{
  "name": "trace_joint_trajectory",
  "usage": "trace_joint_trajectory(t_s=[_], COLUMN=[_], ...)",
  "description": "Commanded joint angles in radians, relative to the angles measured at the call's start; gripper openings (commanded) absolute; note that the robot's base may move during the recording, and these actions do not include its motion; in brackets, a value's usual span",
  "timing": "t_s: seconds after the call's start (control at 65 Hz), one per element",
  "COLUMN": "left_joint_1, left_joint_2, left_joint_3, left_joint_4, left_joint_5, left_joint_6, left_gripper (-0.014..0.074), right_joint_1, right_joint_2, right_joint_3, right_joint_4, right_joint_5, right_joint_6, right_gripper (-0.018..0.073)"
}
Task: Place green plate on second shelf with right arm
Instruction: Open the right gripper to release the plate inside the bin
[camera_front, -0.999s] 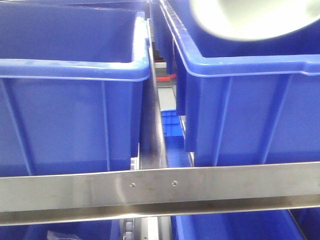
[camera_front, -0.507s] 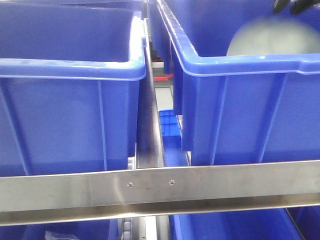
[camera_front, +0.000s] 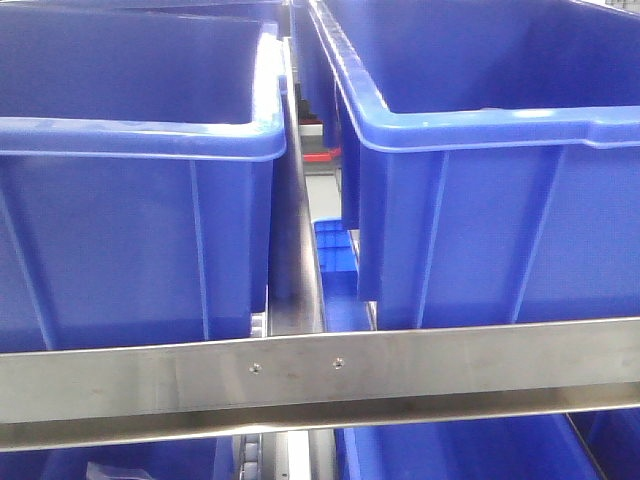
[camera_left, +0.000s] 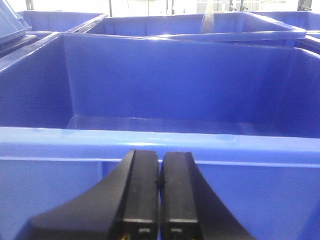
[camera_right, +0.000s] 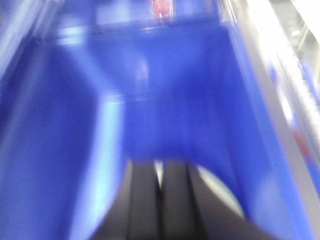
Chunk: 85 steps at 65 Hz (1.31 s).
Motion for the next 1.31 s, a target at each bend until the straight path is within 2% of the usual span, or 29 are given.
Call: trace_joint_trajectory(t_s=[0.0,0.2,0.4,0.523,0.753,0.892,1.03,1.184,1.291], left_joint_1=[-0.001,-0.001,-0.001,-0.001,-0.001,-0.001,-0.001,-0.001,-0.001], left_joint_2=[-0.017,-0.017,-0.017,-0.017,-0.017,-0.017,-0.017,-0.017,-0.017], left_joint_3=[0.040,0.040,0.040,0.040,0.040,0.040,0.040,0.040,0.040], left_joint_4=[-0.003,-0.003,-0.003,-0.003,-0.003,-0.003,-0.003,-0.003,-0.003], left_joint_5=[-0.089,-0.089,-0.089,-0.089,-0.089,-0.089,-0.089,-0.089,-0.089], left_joint_6=[-0.002,-0.002,-0.002,-0.002,-0.002,-0.002,-0.002,-0.002,-0.002], left_gripper=[0.0130,0.0130,0.0130,0.0130,0.0130,0.0130,0.0130,0.0130,0.0130], right_joint_1=[-0.002,-0.002,-0.002,-0.002,-0.004,-0.003,-0.002,-0.002,-0.002], right_joint_2=[-0.180,-0.516,-0.881,-1.069,-0.970,-0.972,-0.973,-0.975,-0.982], right_joint_3=[0.076,0.279,0.378,0.457,0.653,0.851,1.006,1.104,1.101], right_joint_4=[-0.002,0.000,0.000,-0.075,-0.114,-0.160,-0.133,-0.127,-0.127], right_joint_5=[-0.081,-0.018,-0.004,-0.069,-0.192,-0.412,-0.569,-0.664,-0.629], right_joint_6=[-0.005,-0.005,-0.005,-0.014,-0.014,-0.014,-0.013,-0.013,-0.013], right_gripper=[0.0052,0.0052,0.0052,0.0052,0.0052,0.0052,0.0052,0.0052,0.0052])
